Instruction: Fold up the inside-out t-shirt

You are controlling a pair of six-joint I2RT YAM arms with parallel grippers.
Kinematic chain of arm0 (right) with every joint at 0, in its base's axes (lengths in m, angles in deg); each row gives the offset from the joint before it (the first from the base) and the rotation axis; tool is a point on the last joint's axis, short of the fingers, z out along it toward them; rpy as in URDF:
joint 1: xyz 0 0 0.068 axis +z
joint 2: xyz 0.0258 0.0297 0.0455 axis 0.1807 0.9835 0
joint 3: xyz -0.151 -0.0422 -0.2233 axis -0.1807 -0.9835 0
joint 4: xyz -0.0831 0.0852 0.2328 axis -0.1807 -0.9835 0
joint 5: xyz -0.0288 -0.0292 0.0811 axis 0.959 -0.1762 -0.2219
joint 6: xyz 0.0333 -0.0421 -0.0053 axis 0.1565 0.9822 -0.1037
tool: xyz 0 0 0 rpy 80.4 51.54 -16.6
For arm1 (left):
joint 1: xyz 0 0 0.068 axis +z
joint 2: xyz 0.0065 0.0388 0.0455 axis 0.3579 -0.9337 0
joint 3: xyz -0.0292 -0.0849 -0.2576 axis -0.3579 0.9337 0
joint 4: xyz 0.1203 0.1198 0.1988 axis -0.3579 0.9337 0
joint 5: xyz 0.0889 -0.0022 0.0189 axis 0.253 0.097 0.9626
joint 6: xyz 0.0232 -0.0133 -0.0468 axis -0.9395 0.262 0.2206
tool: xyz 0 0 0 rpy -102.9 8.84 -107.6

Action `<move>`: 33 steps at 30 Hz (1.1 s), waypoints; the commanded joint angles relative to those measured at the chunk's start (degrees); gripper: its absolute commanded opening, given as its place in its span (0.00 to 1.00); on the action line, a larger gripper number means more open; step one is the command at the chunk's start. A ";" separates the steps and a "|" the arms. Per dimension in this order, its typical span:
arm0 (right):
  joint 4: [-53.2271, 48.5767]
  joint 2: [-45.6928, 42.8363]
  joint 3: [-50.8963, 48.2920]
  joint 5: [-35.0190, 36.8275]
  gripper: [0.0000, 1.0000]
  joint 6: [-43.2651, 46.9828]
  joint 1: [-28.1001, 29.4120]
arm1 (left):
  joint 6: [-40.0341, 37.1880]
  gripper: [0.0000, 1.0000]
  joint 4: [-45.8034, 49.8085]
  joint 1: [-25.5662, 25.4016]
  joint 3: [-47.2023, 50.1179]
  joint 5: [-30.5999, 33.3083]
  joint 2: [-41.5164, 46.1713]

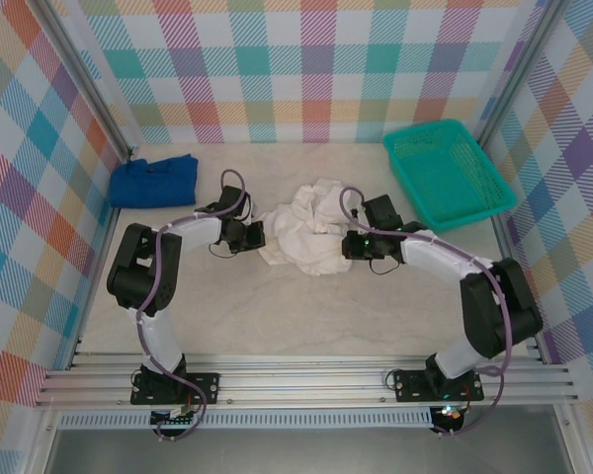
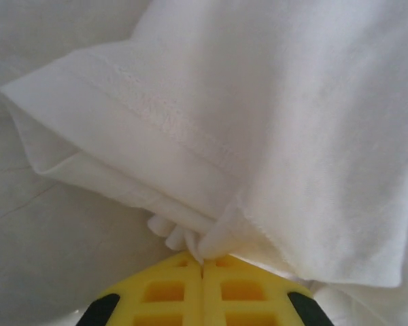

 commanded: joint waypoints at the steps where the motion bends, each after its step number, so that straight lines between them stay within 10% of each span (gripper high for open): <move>1: 3.69 -7.40 5.13 0.54 0.02 -1.03 -0.45 | 2.14 0.00 -5.01 0.11 1.11 -3.21 5.72; 11: -4.31 -25.41 25.11 6.66 0.03 13.84 -0.56 | 7.00 0.00 -5.72 1.67 -4.23 6.24 39.64; 22: -7.94 -32.17 33.13 5.03 0.09 17.90 -0.57 | 4.80 0.00 -1.23 1.06 -13.19 6.35 48.33; 29: -6.49 -20.72 27.18 19.38 0.16 14.86 -1.10 | 3.90 0.00 6.81 1.67 -11.03 15.09 43.31; 33: -17.70 0.25 35.47 15.91 0.44 11.23 -5.57 | 4.42 0.00 6.31 2.26 -6.44 16.76 36.35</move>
